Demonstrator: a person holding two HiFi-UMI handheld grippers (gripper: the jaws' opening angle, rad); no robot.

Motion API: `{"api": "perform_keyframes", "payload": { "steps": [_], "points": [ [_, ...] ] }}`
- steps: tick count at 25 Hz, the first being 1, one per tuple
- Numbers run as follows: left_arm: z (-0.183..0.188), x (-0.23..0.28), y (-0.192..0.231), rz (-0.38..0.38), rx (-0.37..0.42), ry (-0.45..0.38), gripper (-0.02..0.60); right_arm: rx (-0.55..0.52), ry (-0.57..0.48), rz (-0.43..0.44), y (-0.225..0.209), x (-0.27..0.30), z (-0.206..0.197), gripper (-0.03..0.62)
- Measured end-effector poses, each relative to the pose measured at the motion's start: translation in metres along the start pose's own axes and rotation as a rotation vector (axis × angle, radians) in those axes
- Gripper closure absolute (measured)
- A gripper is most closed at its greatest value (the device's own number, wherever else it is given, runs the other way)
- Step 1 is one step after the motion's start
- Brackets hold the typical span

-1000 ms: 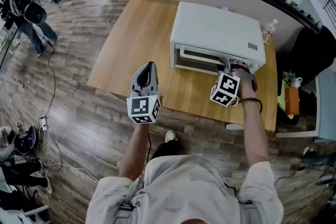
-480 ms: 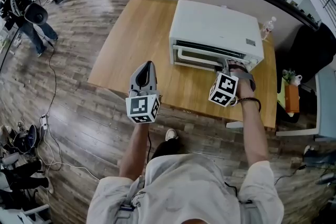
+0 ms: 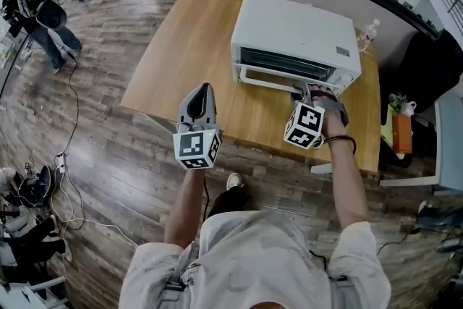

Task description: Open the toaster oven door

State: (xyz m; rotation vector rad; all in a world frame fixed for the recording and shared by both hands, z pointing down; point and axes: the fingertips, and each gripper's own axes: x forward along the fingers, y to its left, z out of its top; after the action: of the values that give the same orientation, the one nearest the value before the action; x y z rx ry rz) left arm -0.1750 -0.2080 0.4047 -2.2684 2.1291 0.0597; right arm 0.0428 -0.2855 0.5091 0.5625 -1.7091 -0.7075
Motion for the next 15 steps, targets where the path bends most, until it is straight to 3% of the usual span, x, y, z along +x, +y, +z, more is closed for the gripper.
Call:
{"api": "perform_keyframes", "payload": {
  "steps": [15],
  "points": [
    [-0.001, -0.017, -0.012, 0.012, 0.014, 0.010, 0.575, -0.003, -0.048, 0.050, 0.039, -0.008, 0.005, 0.494]
  ]
}}
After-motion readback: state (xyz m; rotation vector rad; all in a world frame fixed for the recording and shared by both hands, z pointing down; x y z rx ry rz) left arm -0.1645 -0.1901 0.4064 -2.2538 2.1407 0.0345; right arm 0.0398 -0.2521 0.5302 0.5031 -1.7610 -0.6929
